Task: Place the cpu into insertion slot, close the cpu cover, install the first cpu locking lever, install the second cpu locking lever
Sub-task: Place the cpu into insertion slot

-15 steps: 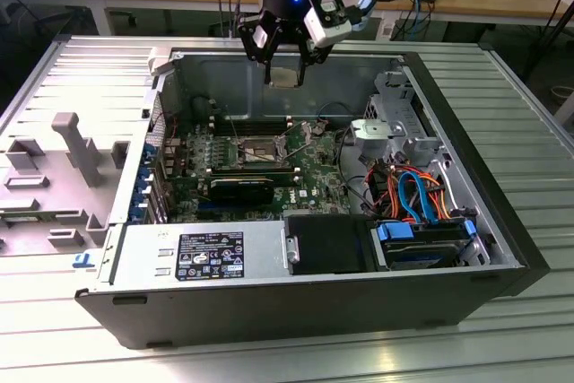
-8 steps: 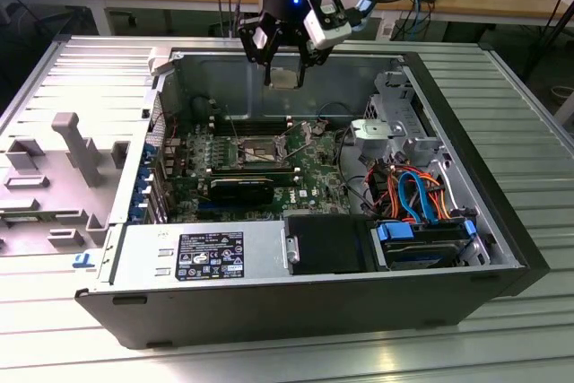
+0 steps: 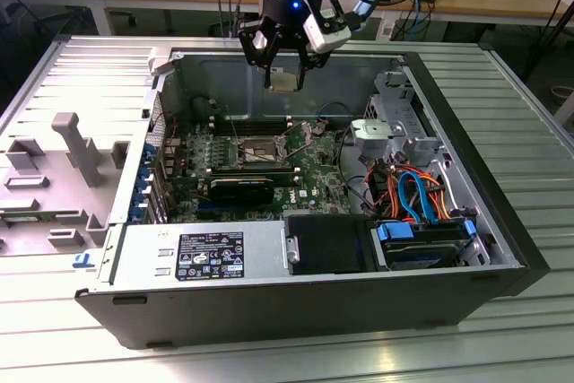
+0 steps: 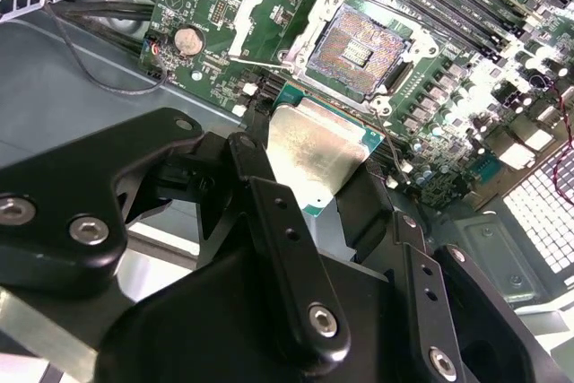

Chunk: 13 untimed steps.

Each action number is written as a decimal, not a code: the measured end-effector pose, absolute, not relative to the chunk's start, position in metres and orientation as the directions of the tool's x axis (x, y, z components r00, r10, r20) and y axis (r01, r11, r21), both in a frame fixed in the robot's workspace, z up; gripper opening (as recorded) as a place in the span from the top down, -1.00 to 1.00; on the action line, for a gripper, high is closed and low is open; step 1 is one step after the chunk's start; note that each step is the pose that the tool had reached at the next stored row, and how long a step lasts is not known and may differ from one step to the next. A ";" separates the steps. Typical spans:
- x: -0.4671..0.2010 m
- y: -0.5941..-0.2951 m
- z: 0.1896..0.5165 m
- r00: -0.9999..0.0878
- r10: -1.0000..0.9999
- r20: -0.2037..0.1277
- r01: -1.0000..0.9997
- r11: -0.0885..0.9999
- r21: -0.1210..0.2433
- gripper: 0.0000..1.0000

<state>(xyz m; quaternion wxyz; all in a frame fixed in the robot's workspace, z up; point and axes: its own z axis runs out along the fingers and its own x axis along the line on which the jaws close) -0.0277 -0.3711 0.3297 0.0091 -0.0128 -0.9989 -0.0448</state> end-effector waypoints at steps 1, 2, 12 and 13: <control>-0.028 -0.371 0.330 -1.000 0.025 0.019 0.026 0.996 0.089 -0.08; -0.028 -0.371 0.330 -1.000 0.025 0.019 0.026 0.996 0.089 -0.08; -0.028 -0.372 0.328 -1.000 0.025 0.019 0.026 0.996 0.089 -0.08; -0.028 -0.372 0.328 -1.000 0.025 0.019 0.026 0.996 0.089 -0.08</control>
